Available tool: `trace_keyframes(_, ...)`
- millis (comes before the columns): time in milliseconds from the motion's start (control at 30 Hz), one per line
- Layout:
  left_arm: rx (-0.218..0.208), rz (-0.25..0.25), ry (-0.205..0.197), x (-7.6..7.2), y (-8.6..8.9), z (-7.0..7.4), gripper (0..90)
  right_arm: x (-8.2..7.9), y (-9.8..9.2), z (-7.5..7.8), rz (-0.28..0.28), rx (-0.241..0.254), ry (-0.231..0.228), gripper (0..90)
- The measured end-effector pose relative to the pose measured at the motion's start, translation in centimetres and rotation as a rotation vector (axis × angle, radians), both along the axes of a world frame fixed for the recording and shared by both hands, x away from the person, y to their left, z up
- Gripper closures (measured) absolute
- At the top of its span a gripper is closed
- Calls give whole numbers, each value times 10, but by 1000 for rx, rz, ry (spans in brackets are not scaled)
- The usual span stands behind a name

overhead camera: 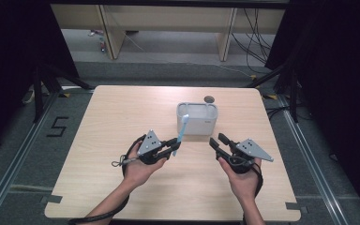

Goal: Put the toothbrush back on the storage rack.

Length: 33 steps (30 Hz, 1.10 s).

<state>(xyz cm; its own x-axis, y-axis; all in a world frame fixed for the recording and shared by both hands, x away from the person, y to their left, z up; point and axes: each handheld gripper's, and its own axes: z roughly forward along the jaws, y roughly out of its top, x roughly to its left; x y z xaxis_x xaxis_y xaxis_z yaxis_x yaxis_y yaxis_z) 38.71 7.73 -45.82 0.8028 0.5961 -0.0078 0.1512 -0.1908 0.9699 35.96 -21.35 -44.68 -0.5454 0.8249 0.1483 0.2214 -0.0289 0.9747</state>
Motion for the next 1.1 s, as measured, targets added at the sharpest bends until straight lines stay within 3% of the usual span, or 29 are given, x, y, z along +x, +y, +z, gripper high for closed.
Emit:
trace_keyframes(233, 13, -2, 9, -1, -8, -5, 789, 3, 8, 7, 30, 13, -6, 568)
trace_keyframes(300, 17, -4, 7, -2, -12, -5, 789, 2, 12, 10, 44, 34, 10, 569)
trace_keyframes(500, 21, -6, 3, -2, -21, -5, 789, 4, 21, 17, 69, 11, -29, 579)
trace_keyframes(667, 13, 0, 1, -3, -26, -4, 789, 3, 27, 20, 73, 22, -21, 583)
trace_keyframes(700, 6, 5, -3, -3, -28, -3, 789, 5, 26, 20, 76, -4, -45, 584)
trace_keyframes(900, 0, 18, -5, -3, -31, -4, 789, 4, 33, 22, 95, 28, -33, 594)
trace_keyframes(1000, -6, 21, -8, -3, -33, -5, 789, 4, 34, 22, 96, 5, -39, 598)
trace_keyframes(1033, -6, 21, -6, -3, -34, -5, 789, 3, 37, 22, 97, 27, -31, 601)
trace_keyframes(1100, -5, 19, -9, -3, -34, -4, 789, 4, 39, 22, 107, 23, -28, 611)
